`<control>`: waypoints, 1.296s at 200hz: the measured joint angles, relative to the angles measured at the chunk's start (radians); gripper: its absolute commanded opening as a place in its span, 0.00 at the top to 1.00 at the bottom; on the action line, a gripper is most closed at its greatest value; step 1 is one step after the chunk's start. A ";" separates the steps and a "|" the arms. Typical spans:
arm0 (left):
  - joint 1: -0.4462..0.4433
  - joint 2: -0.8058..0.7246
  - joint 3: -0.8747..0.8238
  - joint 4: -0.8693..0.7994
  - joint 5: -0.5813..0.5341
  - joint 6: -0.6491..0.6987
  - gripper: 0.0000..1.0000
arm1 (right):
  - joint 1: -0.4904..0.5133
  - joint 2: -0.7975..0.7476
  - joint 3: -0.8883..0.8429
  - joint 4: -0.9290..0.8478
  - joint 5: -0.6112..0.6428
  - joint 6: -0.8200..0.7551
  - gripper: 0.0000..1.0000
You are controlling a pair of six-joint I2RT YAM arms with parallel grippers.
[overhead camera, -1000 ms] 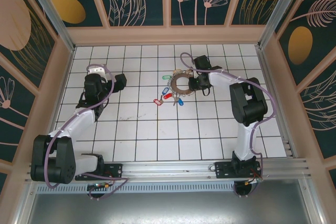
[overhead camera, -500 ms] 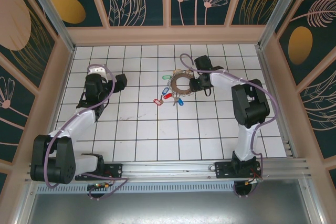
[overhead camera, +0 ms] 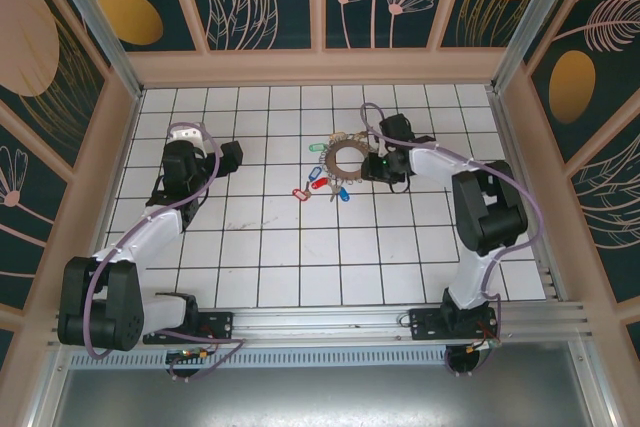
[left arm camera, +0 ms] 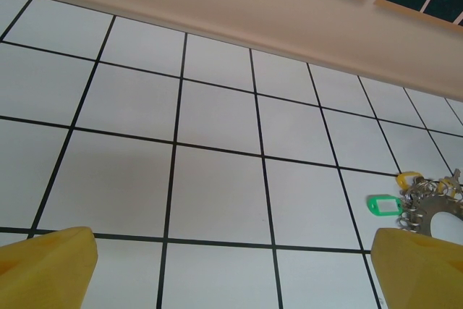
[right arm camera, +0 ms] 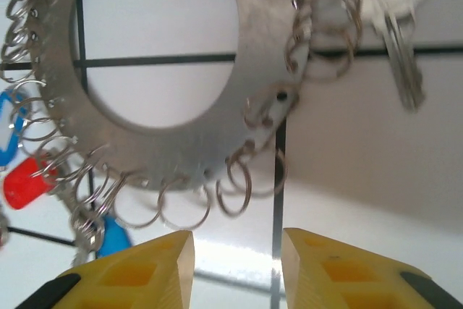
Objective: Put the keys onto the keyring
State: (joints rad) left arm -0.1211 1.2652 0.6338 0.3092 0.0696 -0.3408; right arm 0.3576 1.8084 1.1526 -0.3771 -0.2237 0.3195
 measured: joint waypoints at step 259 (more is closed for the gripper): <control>-0.006 -0.055 -0.059 0.053 0.039 0.038 0.07 | -0.025 -0.071 -0.293 0.478 -0.017 -1.318 0.68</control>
State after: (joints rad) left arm -0.1276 1.2106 0.5747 0.3626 0.1081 -0.3027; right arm 0.3325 1.7374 0.8593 0.1009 -0.2405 -0.9981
